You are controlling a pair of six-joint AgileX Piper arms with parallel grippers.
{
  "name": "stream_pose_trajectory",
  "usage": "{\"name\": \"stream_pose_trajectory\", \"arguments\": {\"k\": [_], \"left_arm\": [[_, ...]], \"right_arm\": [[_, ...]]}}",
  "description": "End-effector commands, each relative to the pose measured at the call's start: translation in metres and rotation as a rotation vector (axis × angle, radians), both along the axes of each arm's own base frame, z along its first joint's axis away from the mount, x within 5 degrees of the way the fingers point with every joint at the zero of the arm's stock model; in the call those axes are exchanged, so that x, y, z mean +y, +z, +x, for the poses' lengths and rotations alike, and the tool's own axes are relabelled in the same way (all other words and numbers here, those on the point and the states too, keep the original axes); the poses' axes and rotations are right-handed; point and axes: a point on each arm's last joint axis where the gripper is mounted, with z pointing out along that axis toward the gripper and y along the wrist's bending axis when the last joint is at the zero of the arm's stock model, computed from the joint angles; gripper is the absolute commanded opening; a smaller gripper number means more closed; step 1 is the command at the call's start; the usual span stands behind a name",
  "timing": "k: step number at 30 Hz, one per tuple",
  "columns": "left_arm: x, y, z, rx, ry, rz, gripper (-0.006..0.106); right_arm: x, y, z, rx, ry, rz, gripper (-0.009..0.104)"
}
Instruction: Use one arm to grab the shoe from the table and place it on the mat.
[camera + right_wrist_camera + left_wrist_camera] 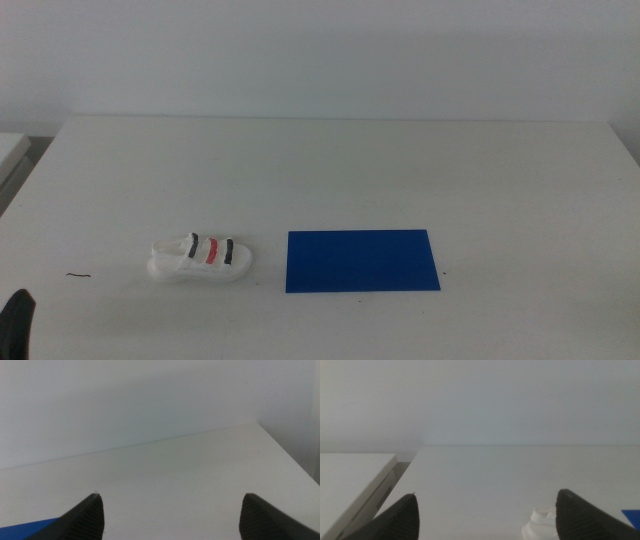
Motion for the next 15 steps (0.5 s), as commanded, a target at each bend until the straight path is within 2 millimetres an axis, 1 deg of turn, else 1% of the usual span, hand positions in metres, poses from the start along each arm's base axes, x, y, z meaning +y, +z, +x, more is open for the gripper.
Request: {"name": "stream_pose_trajectory", "arguments": {"k": [1, 2, 5, 7, 8, 10, 11, 12, 13, 14, 15], "left_arm": [[0.000, 0.011, 0.002, 0.001, -0.001, -0.012, 0.093], [-0.001, 0.018, 0.006, 0.044, -0.007, -0.012, 0.093], [-0.003, 0.053, 0.026, 0.220, -0.045, 0.022, 0.093], [-0.008, 0.080, 0.049, 0.362, -0.102, 0.105, 0.093], [-0.012, 0.095, 0.060, 0.405, -0.139, 0.144, 0.093], [-0.018, 0.116, 0.090, 0.551, -0.193, 0.245, 0.093], [-0.022, 0.119, 0.103, 0.641, -0.223, 0.288, 0.093], [-0.025, 0.127, 0.116, 0.711, -0.262, 0.345, 0.093], [-0.029, 0.132, 0.129, 0.772, -0.320, 0.424, 0.093], [-0.032, 0.137, 0.139, 0.811, -0.380, 0.492, 0.093], [-0.036, 0.140, 0.150, 0.848, -0.468, 0.598, 0.093]], "right_arm": [[0.000, 0.000, 0.000, -0.012, 0.001, -0.017, 0.079], [0.000, 0.000, 0.000, -0.012, 0.001, -0.017, 0.079], [0.000, 0.000, 0.000, -0.012, 0.001, -0.017, 0.079], [0.000, 0.000, 0.000, -0.012, 0.001, -0.017, 0.079], [0.000, 0.000, 0.000, -0.012, 0.001, -0.017, 0.079], [0.000, 0.000, 0.000, -0.012, 0.001, -0.017, 0.079], [0.000, 0.000, 0.000, -0.012, 0.001, -0.017, 0.079], [0.000, 0.000, 0.000, -0.012, 0.001, -0.017, 0.079], [0.000, 0.000, 0.000, -0.012, 0.001, -0.017, 0.079], [0.000, 0.000, 0.000, -0.012, 0.001, -0.017, 0.079], [0.000, 0.000, 0.000, -0.012, 0.001, -0.017, 0.079]]}}
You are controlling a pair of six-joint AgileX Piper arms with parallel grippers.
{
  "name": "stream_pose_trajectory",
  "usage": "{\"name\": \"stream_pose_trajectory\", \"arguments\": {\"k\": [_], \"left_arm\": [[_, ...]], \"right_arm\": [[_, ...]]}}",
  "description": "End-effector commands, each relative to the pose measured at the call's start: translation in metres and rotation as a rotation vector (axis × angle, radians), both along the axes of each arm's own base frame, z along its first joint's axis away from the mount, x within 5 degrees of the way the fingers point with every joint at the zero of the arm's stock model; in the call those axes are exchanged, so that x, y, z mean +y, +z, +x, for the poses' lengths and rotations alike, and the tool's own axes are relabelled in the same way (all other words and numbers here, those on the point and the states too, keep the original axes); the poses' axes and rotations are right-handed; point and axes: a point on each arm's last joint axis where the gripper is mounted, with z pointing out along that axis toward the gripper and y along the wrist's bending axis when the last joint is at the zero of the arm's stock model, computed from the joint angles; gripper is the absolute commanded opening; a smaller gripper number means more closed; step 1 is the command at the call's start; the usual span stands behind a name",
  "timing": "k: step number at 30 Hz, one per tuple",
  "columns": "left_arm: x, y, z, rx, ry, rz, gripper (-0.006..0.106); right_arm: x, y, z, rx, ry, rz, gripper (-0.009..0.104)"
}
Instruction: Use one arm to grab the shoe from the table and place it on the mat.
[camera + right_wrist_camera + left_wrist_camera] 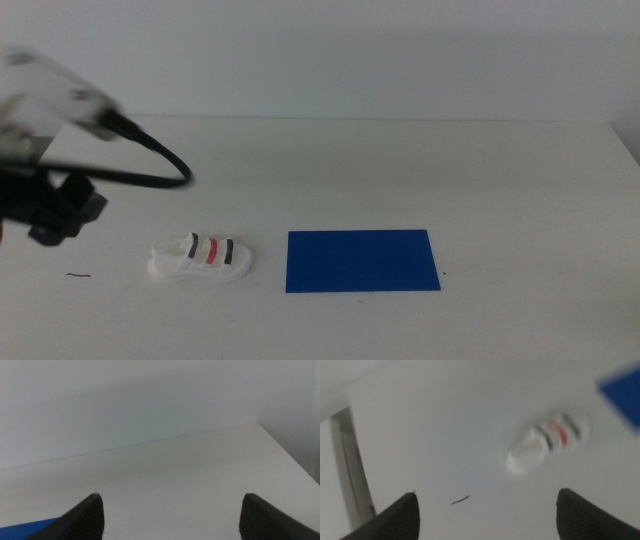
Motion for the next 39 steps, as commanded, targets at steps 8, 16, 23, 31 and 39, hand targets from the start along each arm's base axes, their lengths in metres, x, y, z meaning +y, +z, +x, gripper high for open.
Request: {"name": "stream_pose_trajectory", "arguments": {"k": [8, 16, 23, 31, 39], "left_arm": [[-0.026, -0.030, 0.087, 0.324, -0.483, 0.213, 0.093], [-0.058, -0.107, 0.129, 0.443, -0.631, 0.319, 0.093], [-0.069, -0.138, 0.146, 0.415, -0.655, 0.324, 0.093], [-0.072, -0.167, 0.150, 0.484, -0.707, 0.326, 0.093], [-0.072, -0.172, 0.152, 0.513, -0.658, 0.306, 0.074]], "right_arm": [[0.000, 0.000, 0.000, -0.012, 0.001, -0.017, 0.079], [0.000, 0.000, 0.000, -0.012, 0.001, -0.017, 0.079], [0.000, 0.000, 0.000, -0.012, 0.001, -0.017, 0.079], [0.000, 0.000, 0.000, -0.012, 0.001, -0.017, 0.079], [0.000, 0.000, 0.000, -0.012, 0.001, -0.017, 0.079]]}}
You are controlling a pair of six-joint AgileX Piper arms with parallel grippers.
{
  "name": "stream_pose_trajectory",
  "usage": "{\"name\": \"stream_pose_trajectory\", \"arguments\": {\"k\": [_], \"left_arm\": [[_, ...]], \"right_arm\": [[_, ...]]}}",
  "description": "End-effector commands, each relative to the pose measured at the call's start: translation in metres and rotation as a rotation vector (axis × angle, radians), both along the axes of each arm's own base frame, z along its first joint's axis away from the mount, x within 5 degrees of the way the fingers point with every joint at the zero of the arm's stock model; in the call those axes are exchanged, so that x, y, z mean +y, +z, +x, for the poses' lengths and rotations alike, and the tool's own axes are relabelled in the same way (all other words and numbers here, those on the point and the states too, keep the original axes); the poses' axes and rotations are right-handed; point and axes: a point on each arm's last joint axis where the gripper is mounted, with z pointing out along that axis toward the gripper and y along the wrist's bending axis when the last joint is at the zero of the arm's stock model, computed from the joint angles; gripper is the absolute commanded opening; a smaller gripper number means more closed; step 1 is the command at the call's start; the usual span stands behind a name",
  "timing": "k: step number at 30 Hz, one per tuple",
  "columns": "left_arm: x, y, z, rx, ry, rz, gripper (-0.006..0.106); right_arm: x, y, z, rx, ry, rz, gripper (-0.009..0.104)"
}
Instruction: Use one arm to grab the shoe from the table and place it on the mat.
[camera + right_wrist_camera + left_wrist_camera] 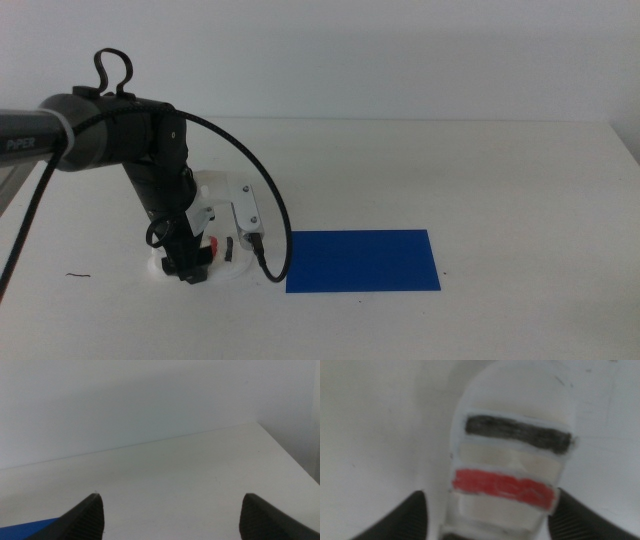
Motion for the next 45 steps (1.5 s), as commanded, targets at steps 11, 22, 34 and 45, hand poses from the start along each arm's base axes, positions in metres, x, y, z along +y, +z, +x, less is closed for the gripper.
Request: {"name": "stream_pose_trajectory", "arguments": {"k": [11, 22, 34, 45], "left_arm": [[-0.074, 0.074, -0.012, 0.025, 0.369, -0.054, -0.002], [-0.211, 0.078, -0.015, -0.029, 0.099, -0.139, -0.002], [-0.234, 0.068, -0.017, -0.024, 0.266, -0.156, -0.002], [-0.232, 0.068, -0.015, 0.153, 2.077, -0.338, -0.002]], "right_arm": [[0.000, 0.000, 0.000, -0.012, 0.001, -0.017, 0.079], [0.000, 0.000, 0.000, -0.012, 0.001, -0.017, 0.079], [0.000, 0.000, 0.000, -0.012, 0.001, -0.017, 0.079], [0.000, 0.000, 0.000, -0.012, 0.001, -0.017, 0.079]]}}
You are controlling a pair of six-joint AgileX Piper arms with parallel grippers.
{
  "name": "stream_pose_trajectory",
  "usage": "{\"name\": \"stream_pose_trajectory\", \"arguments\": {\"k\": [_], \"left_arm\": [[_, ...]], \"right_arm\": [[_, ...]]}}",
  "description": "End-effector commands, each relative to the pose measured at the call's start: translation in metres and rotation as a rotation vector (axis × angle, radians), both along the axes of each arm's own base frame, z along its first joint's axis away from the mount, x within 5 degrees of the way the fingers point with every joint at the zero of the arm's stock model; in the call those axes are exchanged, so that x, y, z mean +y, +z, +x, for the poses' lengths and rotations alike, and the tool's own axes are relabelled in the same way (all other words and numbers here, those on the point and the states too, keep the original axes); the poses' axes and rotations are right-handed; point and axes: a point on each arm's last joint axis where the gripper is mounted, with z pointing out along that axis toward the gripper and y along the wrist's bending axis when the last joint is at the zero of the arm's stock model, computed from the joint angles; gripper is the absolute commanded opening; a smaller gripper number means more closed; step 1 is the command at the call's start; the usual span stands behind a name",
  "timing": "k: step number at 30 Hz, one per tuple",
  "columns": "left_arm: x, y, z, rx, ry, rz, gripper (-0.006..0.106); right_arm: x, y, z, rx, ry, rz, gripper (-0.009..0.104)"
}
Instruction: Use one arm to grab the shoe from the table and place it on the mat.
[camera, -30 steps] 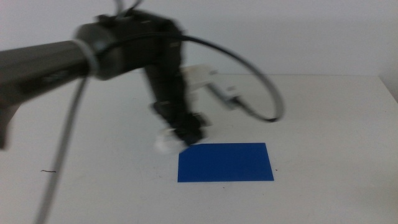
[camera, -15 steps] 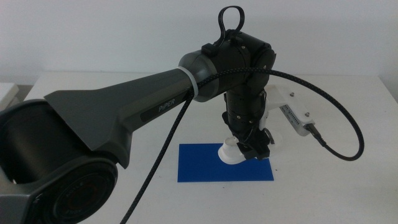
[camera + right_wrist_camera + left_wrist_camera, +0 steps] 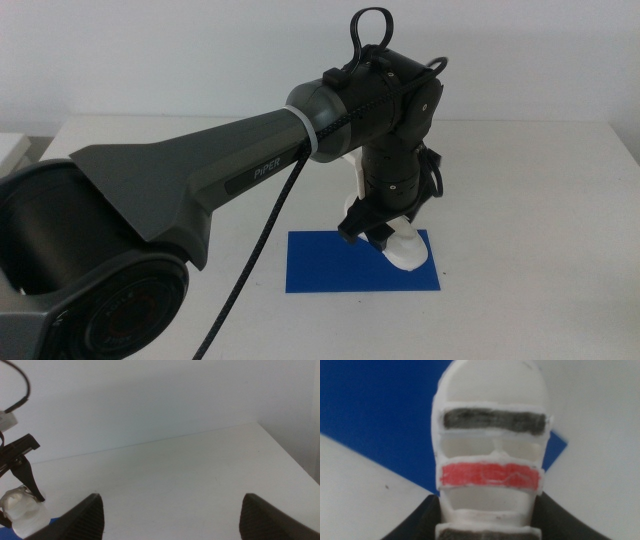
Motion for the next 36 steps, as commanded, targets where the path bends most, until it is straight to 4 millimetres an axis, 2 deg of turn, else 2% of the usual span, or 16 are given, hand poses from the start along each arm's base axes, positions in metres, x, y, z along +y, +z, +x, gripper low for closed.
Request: {"name": "stream_pose_trajectory", "arguments": {"k": [1, 6, 7, 10, 18, 24, 36], "left_arm": [[0.002, 0.006, 0.002, -0.018, 0.122, -0.006, -0.002], [0.010, 0.007, 0.010, -0.107, 0.134, 0.069, -0.002], [0.009, 0.005, 0.009, -0.089, 0.212, 0.050, -0.002], [0.006, 0.002, 0.005, 0.011, 0.614, -0.052, -0.002], [0.008, -0.006, 0.009, -0.016, 0.591, -0.015, -0.002], [0.004, -0.015, 0.007, 0.035, 0.618, -0.024, -0.002], [0.024, -0.039, 0.010, 0.110, 0.669, 0.040, -0.002]], "right_arm": [[0.000, 0.000, 0.000, -0.012, 0.001, -0.017, 0.079], [0.000, 0.000, 0.000, -0.012, 0.001, -0.017, 0.079], [0.000, 0.000, 0.000, -0.012, 0.001, -0.017, 0.079], [0.000, 0.000, 0.000, -0.012, 0.001, -0.017, 0.079], [0.000, 0.000, 0.000, -0.012, 0.001, -0.017, 0.079], [0.000, 0.000, 0.000, -0.012, 0.001, -0.017, 0.079], [0.000, 0.000, 0.000, -0.012, 0.001, -0.017, 0.079]]}}
